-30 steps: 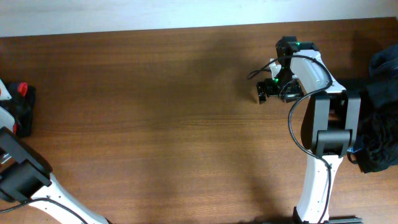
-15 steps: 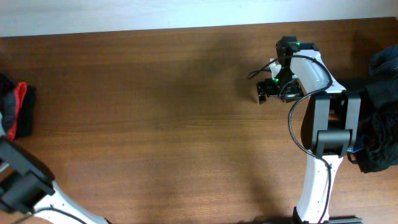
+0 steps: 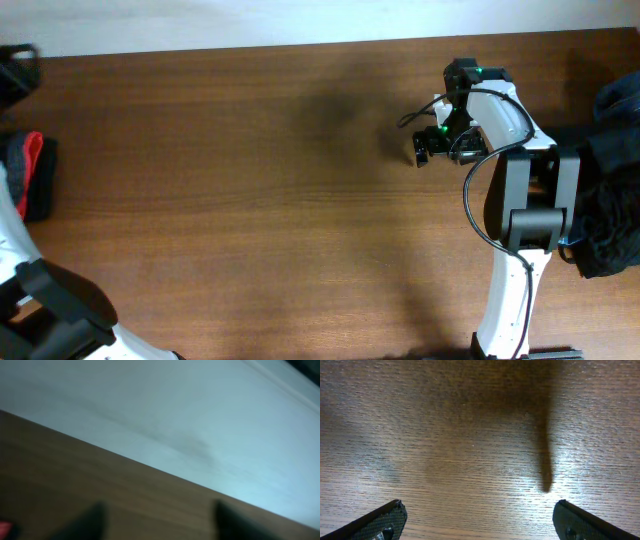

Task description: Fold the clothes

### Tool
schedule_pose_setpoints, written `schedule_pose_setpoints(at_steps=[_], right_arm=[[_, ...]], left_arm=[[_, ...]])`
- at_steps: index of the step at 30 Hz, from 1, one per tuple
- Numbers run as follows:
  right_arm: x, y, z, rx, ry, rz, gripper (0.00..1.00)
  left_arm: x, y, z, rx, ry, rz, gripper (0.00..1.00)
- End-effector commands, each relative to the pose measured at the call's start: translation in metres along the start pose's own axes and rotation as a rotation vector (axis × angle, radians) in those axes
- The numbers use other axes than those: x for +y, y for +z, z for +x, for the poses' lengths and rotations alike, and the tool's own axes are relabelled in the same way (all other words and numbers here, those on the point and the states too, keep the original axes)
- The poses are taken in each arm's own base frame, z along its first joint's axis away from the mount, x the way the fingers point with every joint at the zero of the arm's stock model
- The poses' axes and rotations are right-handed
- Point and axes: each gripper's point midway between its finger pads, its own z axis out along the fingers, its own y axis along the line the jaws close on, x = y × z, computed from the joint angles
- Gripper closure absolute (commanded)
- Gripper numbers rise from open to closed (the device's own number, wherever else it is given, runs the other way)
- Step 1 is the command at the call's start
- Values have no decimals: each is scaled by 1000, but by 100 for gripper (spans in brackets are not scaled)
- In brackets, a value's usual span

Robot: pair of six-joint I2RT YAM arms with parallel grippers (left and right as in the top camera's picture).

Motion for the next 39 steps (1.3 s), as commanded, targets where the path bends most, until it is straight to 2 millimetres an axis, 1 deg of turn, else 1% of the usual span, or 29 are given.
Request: schedule_pose_setpoints(at_steps=[1,4,7,39], right_arm=[[-1,-5,1,-7,-2,13,1],[-1,-5,1,-7,-2,13,1],[-1,-5,1,-7,-1,13,1],[-1,-5,1,-7,-2,13,2]], left_arm=[[-18,9,9,28,-2,51,0],[-28,14,12,37,5,66,0],[-30,15,13,40,7,71,0],[-30,15,14,46,3,69,0]])
